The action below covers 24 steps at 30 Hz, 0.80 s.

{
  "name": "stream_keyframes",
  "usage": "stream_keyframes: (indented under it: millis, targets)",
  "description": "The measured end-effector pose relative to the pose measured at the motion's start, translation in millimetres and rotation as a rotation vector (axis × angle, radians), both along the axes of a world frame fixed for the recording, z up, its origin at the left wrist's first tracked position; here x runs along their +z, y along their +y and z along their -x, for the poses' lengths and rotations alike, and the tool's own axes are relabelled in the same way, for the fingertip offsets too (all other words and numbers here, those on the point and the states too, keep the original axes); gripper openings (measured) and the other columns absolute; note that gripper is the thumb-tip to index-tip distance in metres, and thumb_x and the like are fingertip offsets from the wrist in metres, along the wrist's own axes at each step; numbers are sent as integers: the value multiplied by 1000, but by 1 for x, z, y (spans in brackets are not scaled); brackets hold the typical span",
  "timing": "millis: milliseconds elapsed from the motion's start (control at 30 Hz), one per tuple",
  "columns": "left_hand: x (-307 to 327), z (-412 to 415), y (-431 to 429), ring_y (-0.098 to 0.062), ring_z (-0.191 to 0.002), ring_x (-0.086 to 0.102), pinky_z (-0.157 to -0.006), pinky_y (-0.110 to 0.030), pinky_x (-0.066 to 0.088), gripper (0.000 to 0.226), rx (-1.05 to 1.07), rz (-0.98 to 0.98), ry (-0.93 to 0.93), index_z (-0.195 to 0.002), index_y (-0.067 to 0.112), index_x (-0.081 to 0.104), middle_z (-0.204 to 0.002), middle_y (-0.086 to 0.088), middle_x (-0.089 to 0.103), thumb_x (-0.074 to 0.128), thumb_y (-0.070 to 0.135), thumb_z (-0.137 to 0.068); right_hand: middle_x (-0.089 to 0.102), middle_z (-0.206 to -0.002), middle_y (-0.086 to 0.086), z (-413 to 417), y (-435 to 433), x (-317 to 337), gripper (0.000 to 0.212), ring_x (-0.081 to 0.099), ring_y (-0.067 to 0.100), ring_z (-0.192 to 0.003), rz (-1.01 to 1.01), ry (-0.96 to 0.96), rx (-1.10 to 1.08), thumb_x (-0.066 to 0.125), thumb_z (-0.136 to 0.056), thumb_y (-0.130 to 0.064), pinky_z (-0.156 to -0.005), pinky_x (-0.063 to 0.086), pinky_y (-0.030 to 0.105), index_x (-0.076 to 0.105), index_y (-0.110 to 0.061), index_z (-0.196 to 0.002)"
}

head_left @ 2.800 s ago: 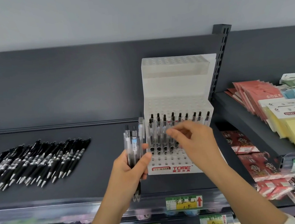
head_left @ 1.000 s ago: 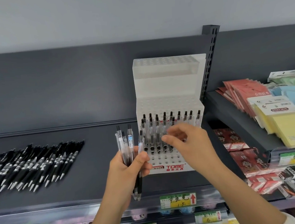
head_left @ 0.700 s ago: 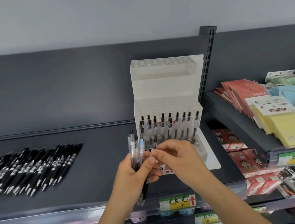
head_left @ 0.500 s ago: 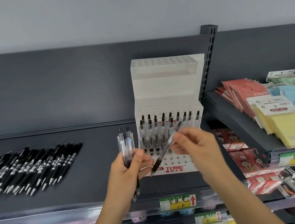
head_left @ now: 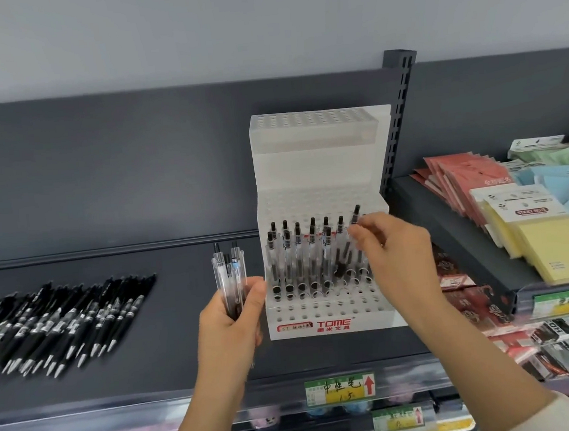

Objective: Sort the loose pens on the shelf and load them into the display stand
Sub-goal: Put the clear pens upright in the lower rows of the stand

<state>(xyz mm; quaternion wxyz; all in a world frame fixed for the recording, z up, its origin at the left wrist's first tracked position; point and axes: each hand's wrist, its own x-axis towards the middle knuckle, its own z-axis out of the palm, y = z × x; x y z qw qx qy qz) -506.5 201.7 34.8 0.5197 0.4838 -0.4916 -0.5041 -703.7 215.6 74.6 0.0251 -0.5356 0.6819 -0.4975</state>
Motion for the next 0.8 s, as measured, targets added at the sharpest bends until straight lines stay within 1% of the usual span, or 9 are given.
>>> stream_keyframes:
  millis: [100,200,233,300,400,467,533,667,800]
  targets:
    - [4,4,-11,-12,-46,37,-37,-18,34,6,58,60,-43,-90,21,67,-54,1,46,66,24,-86,65,-70,0,-1,-5,-6,18,60,13,-62,-89,117,11,57,-93,-25,-62,50,30,69,-12,-94]
    - [11,10,-26,-9,-47,42,-48,-23,40,10,62,156,-111,-92,25,67,-60,11,57,70,25,-82,64,-68,2,0,-11,-11,20,59,18,-60,-170,186,14,56,-94,-27,-63,52,37,70,-13,-92]
    - [12,12,-31,-11,-51,44,-53,-26,42,13,63,182,-140,-93,26,67,-66,9,60,71,26,-81,64,-68,1,0,-12,-13,20,59,19,-61,-187,193,11,55,-94,-28,-63,53,38,70,-14,-92]
    - [14,16,-39,-15,-56,46,-57,-30,44,15,58,215,-181,-94,29,66,-75,0,63,73,29,-80,65,-69,0,1,-12,-13,21,59,19,-63,-198,203,0,55,-94,-30,-64,53,38,71,-17,-93]
    - [15,21,-48,-19,-58,43,-58,-33,44,13,57,228,-213,-92,32,64,-67,-1,54,72,30,-82,67,-71,-1,2,-12,-12,21,61,17,-63,-211,202,-2,55,-93,-31,-64,54,37,71,-18,-95]
    - [16,22,-51,-19,-56,43,-59,-34,44,13,61,236,-229,-94,27,65,-62,3,51,71,27,-83,67,-71,-1,2,-12,-11,21,60,16,-62,-225,204,-5,56,-93,-33,-64,54,36,72,-18,-94]
    - [17,24,-52,-16,-55,44,-58,-30,44,16,63,247,-248,-98,21,66,-59,6,51,70,26,-84,69,-74,-2,2,-10,-11,21,61,15,-63,-234,203,-8,57,-92,-34,-64,54,35,72,-19,-95]
    - [18,24,-54,-10,-56,45,-60,-22,43,15,66,248,-284,-96,20,66,-63,9,54,71,25,-83,72,-87,-3,3,-9,-14,20,64,16,-73,-236,186,-7,58,-91,-34,-71,55,37,72,-23,-99]
    - [18,20,-50,-9,-56,45,-60,-22,41,13,80,247,-298,-92,22,65,-67,12,56,72,27,-82,69,-83,-8,3,-5,-15,19,63,11,-74,-234,147,-16,61,-88,-37,-73,54,35,70,-23,-97]
